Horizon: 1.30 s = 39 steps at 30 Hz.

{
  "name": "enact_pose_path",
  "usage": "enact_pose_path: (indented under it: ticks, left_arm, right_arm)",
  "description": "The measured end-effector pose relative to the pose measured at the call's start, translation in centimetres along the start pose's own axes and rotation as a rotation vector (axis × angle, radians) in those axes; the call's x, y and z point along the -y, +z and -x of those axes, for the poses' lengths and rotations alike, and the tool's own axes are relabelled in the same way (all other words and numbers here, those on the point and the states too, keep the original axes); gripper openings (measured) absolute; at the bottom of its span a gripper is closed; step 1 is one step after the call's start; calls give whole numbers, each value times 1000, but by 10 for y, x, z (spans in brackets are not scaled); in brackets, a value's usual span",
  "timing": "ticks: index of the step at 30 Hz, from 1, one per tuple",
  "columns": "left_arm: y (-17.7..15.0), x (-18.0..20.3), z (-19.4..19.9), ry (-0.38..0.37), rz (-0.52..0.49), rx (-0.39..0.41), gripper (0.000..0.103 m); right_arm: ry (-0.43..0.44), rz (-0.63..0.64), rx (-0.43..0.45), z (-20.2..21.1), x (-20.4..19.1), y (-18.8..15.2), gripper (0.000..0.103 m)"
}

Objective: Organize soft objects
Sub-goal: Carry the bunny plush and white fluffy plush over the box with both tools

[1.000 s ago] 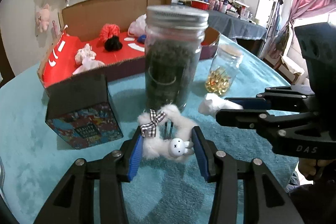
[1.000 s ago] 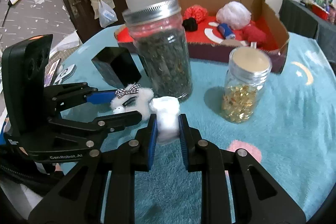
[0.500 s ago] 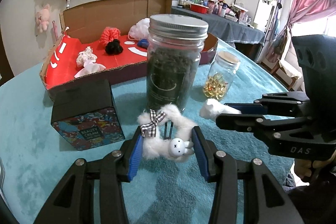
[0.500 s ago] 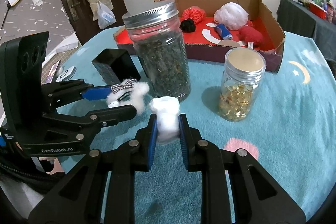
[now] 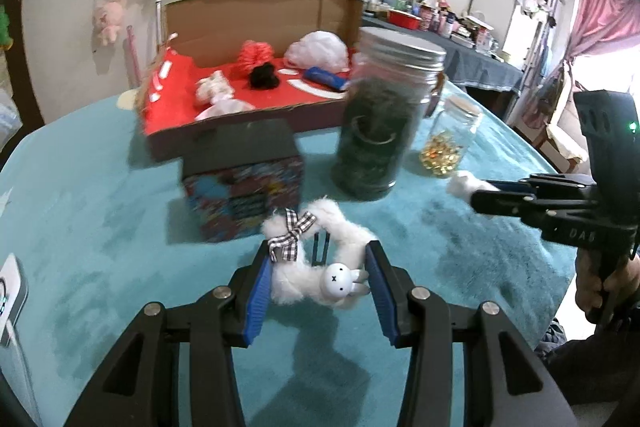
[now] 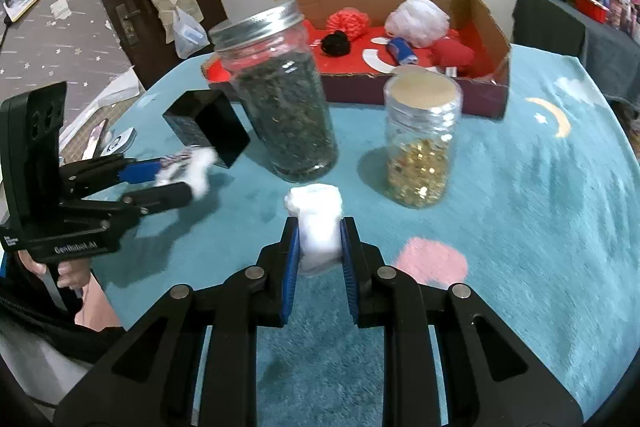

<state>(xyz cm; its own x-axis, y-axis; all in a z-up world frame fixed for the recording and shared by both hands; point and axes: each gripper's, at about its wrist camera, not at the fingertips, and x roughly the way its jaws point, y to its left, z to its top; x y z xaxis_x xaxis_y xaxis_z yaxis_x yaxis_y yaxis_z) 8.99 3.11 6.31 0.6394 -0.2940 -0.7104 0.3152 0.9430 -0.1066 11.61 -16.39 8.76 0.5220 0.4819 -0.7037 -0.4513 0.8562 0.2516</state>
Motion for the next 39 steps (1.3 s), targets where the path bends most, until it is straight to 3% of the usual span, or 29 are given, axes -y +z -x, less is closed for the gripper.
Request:
enact_pose_path:
  ticks: [20,32,39]
  left_arm:
    - [-13,-69,15,134,103,-23,48]
    - [17,-97,1,141,-42,9,48]
    - [35,-109,-15,118,-74,-5,48]
  right_arm:
    - [-95,-59,-18,10,46,-4,19]
    - [-147,-65,-14,8,80,11,19]
    - [-159,-50,-28,-3,93,26,19]
